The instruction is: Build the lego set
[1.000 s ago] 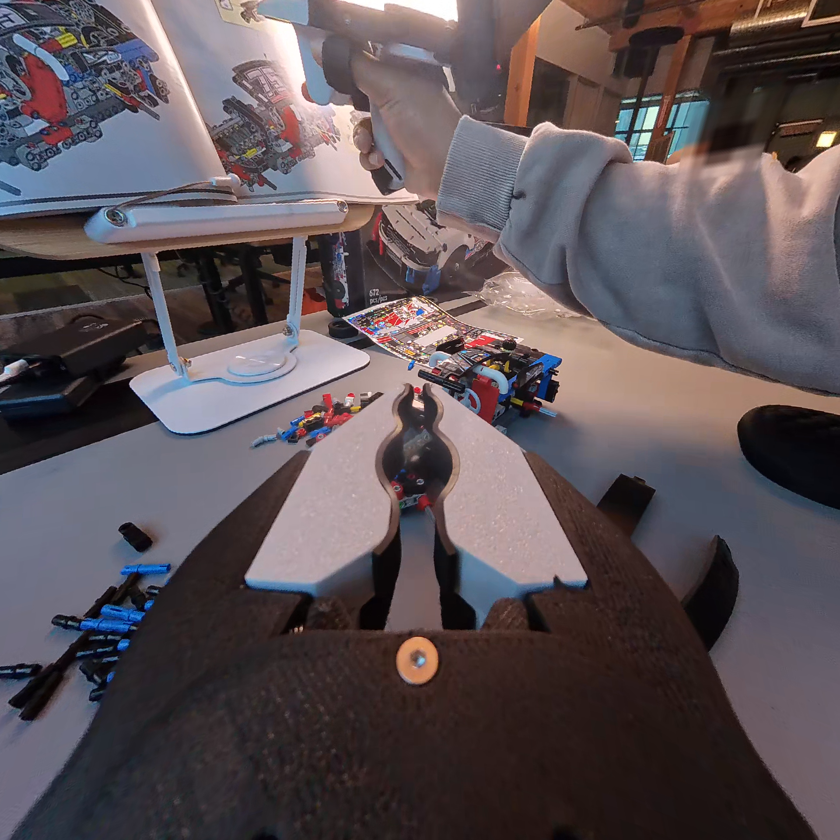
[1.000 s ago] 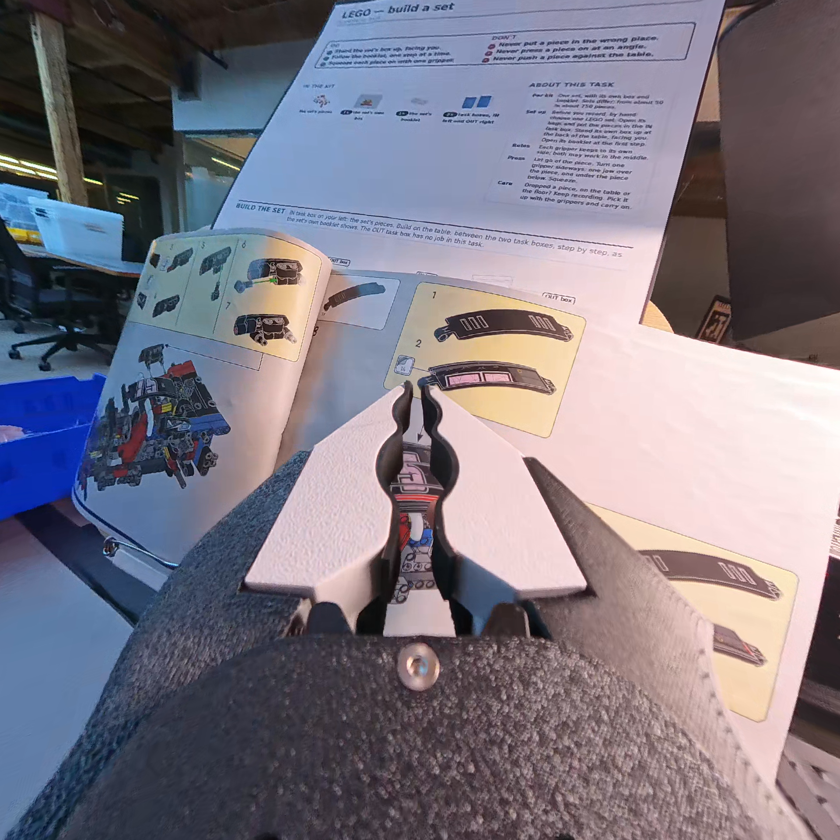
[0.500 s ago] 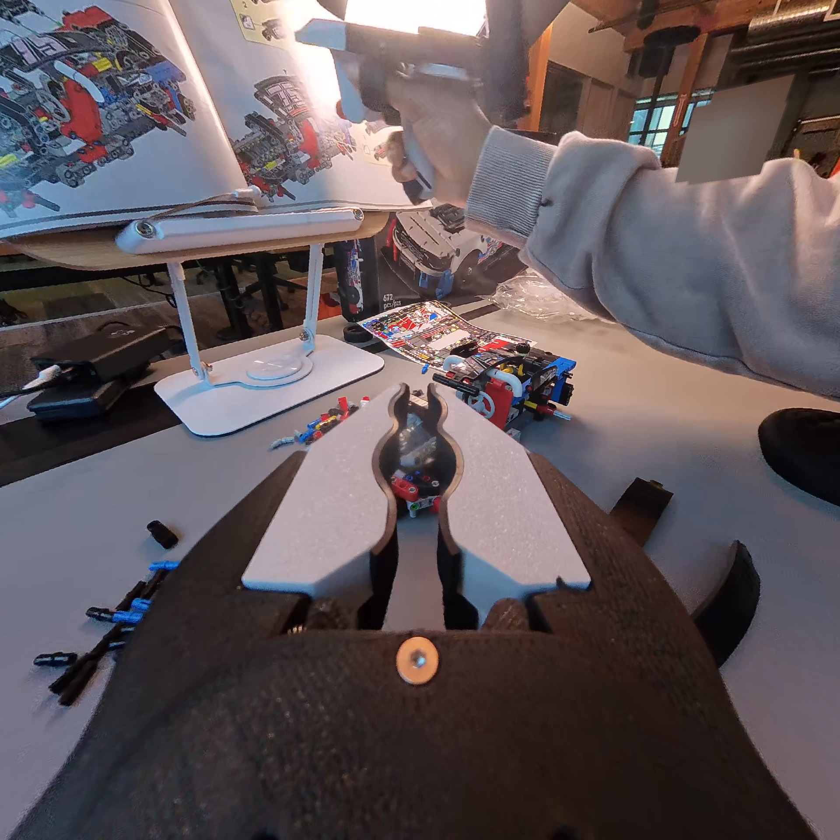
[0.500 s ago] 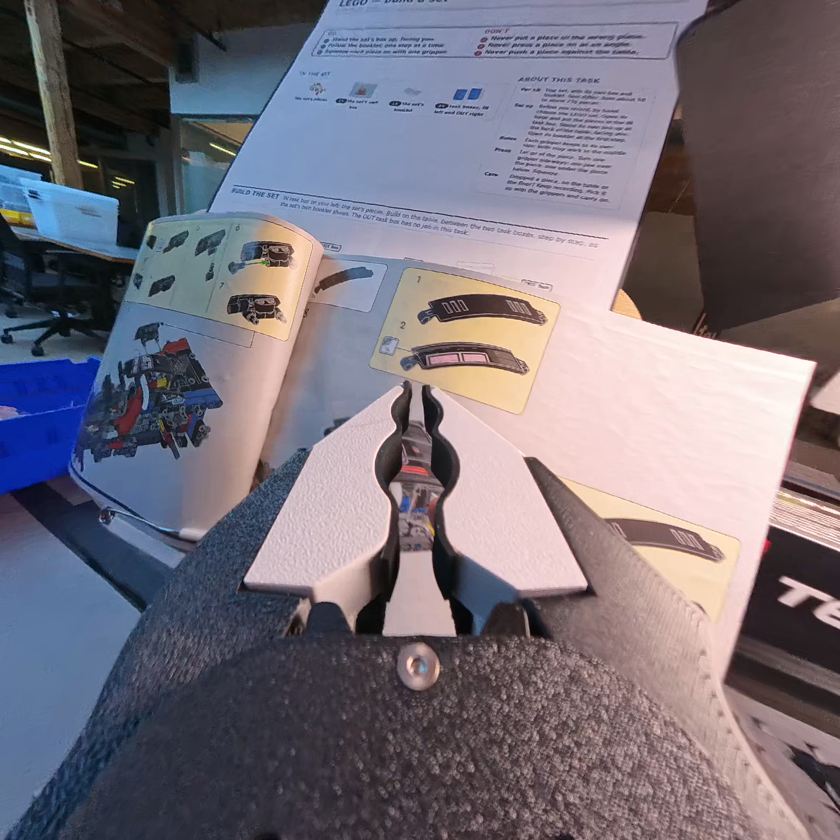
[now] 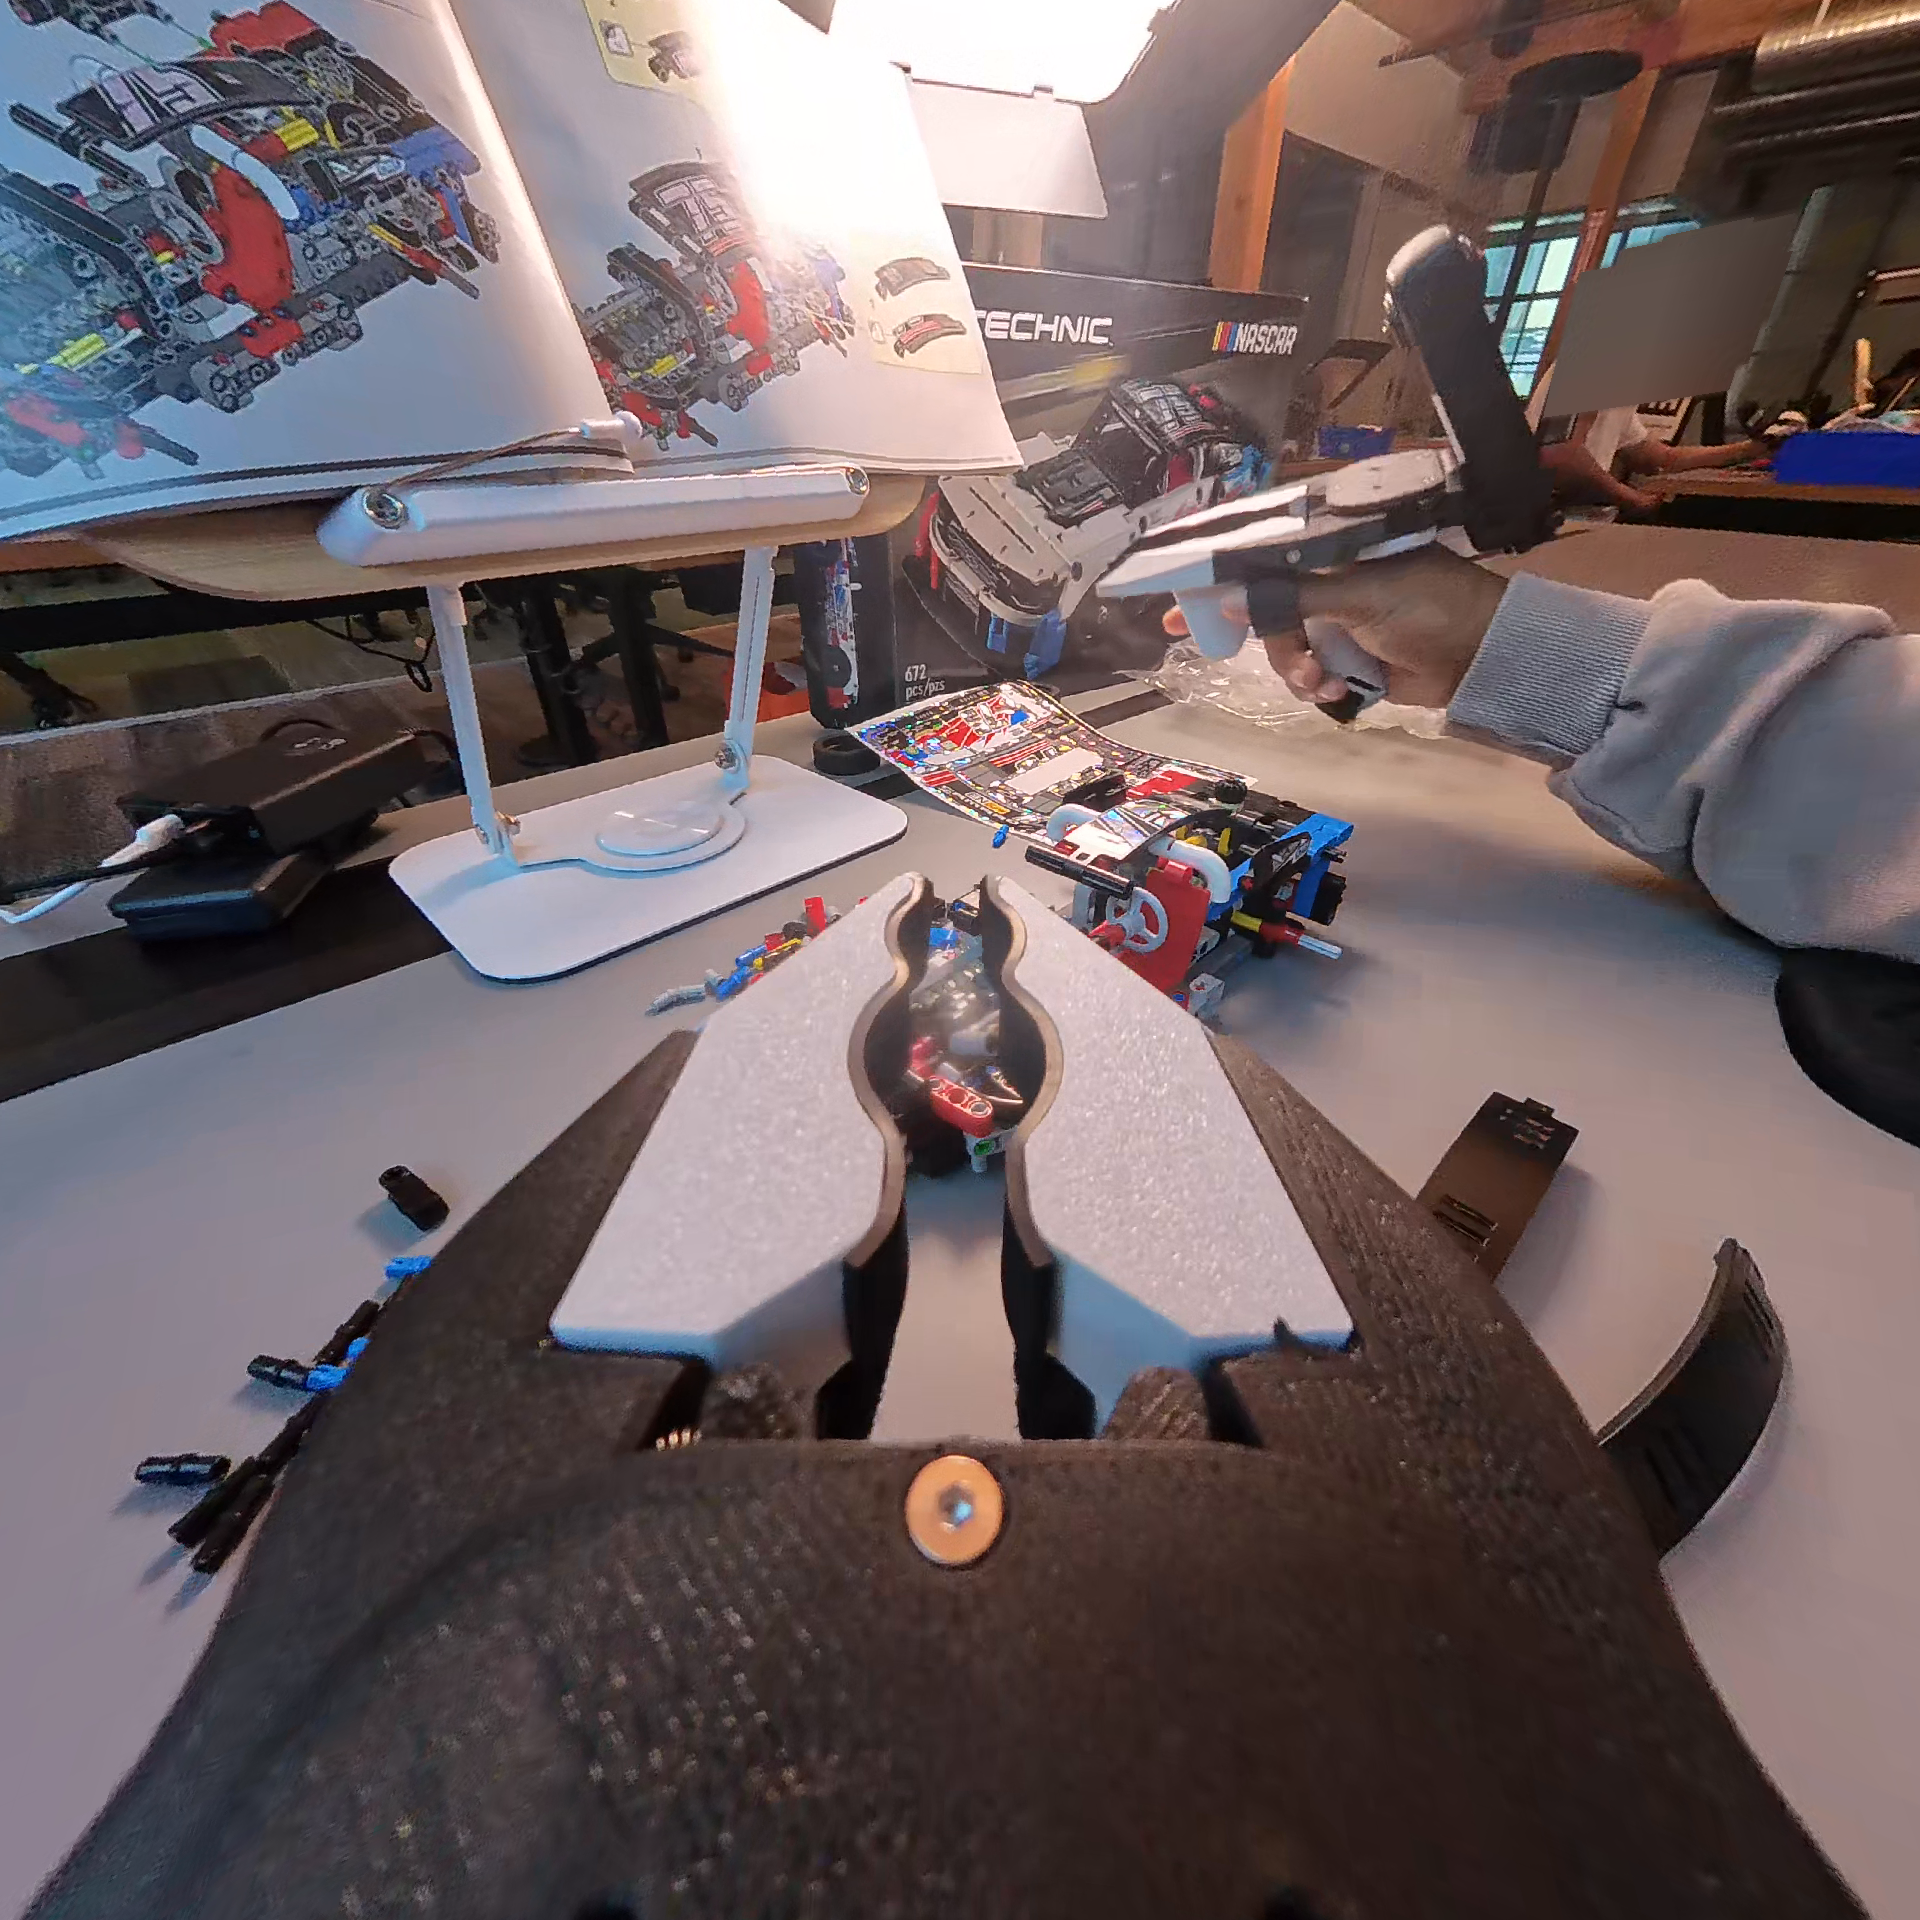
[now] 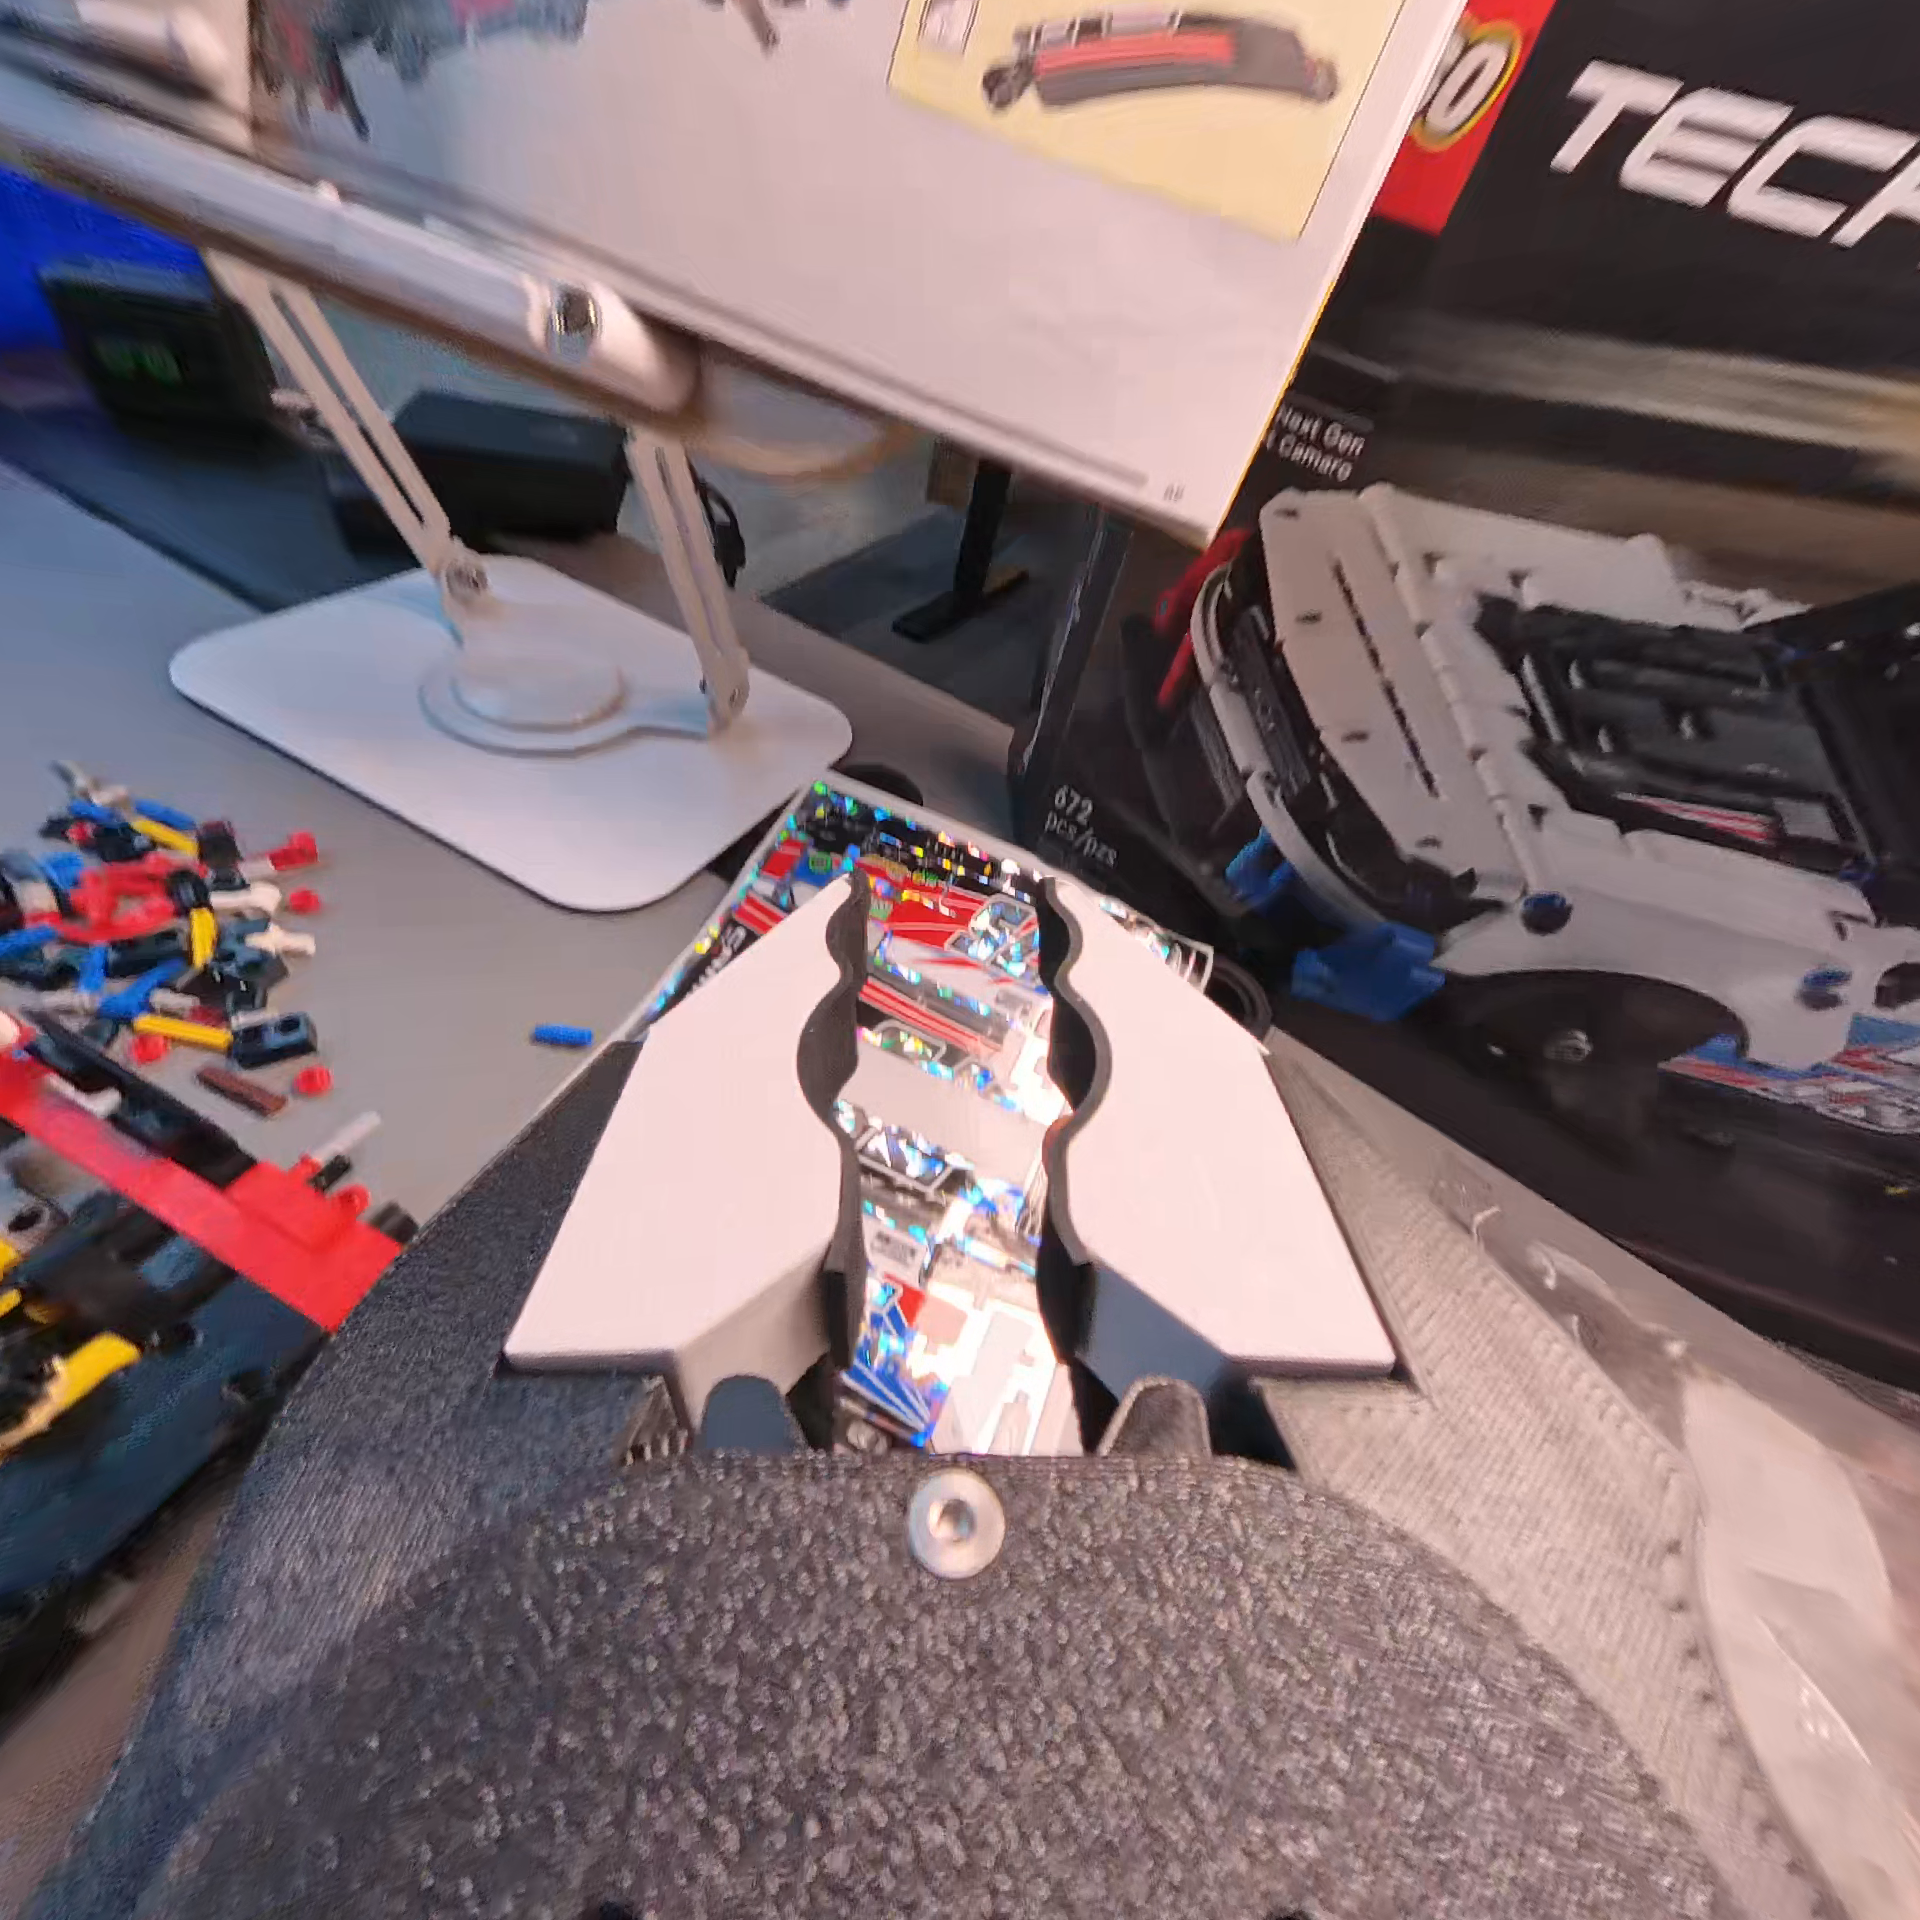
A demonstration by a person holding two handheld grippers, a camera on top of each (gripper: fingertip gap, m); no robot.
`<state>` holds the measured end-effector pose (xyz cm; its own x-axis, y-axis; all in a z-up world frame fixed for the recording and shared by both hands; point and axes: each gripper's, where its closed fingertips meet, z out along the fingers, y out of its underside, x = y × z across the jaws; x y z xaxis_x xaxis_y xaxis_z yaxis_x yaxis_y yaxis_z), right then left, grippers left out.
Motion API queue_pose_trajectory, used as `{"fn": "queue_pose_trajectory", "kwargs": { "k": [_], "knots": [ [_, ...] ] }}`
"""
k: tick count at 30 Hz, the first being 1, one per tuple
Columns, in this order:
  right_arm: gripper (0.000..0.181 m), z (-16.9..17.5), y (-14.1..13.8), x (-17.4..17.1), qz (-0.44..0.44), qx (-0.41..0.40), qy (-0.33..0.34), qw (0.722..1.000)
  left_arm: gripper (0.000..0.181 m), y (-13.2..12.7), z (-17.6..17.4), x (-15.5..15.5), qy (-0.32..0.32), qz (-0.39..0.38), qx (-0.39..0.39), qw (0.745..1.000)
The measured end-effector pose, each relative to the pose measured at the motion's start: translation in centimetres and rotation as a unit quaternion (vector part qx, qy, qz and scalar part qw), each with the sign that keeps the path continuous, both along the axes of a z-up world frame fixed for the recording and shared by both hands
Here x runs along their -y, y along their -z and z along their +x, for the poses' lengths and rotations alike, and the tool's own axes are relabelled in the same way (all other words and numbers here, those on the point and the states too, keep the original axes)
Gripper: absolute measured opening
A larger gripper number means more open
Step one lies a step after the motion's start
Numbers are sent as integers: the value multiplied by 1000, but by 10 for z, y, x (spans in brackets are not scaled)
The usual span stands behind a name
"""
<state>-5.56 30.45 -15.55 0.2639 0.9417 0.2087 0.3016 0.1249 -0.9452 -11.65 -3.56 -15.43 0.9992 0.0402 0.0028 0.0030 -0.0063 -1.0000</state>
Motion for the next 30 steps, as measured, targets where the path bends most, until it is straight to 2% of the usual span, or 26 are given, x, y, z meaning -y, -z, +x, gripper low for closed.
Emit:
{"fn": "queue_pose_trajectory", "kwargs": {
  "k": [2,5,9,14,17,20,30],
  "knots": [
    [34,7,17,3,4,16,0,1000,7,1,-2,0,-5,-1,0,1000],
    [25,5,12,6,5,-31,2,1000,6,4,-2,-2,-6,-10,-3,1000],
    [20,-20,-31,4,32,-97,9,995,6,9,-2,-5,-9,-19,-10,1000],
    [18,-62,-90,-1,6,-205,21,979,6,14,-6,-7,-19,-29,-13,999],
    [18,-80,-108,-7,7,-226,31,974,6,17,-8,-8,-23,-37,-10,999],
    [15,-88,-114,-16,5,-229,44,973,6,21,-6,-10,-20,-43,-9,999],
    [15,-89,-106,-22,8,-214,33,976,6,32,-2,-21,-7,-65,3,998]
  ]
}}
